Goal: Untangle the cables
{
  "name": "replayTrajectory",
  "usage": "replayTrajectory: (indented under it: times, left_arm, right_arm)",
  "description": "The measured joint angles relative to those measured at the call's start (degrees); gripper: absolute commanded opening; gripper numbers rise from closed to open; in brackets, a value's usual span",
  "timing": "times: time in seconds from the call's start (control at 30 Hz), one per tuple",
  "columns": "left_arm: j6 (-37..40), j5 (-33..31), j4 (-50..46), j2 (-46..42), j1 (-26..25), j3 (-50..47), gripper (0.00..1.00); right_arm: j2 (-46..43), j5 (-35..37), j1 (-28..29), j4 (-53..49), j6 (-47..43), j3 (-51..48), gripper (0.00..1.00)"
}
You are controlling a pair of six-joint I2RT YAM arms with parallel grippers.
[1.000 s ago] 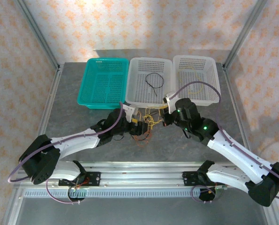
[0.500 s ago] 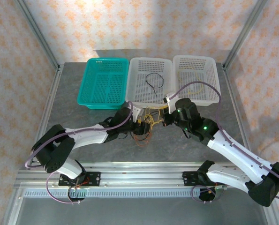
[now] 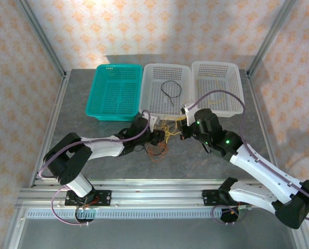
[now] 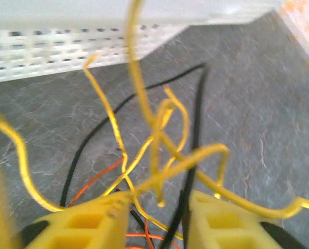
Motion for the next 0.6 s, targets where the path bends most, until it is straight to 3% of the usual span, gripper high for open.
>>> replayTrajectory:
  times: [0.1,0.2,0.6]
  left_arm:
    - [-1.49,-3.06,0.20,0.00,0.79,0.00,0.07]
    - [-2.67,-4.90,0.22,-0.02,1.60,0.00,0.02]
    - [-4.11,-7.98,0.17,-3.30,1.86,-3.21,0.00]
  right_arm:
    - [-0.48,0.26,0.00,-0.07,-0.02,0.00,0.00]
    - [-0.92,1.29,0.00,-0.35,-0.24,0.04,0.00]
    - [-6.32,10.78,0.00,-6.29,-2.32,4.72,0.00]
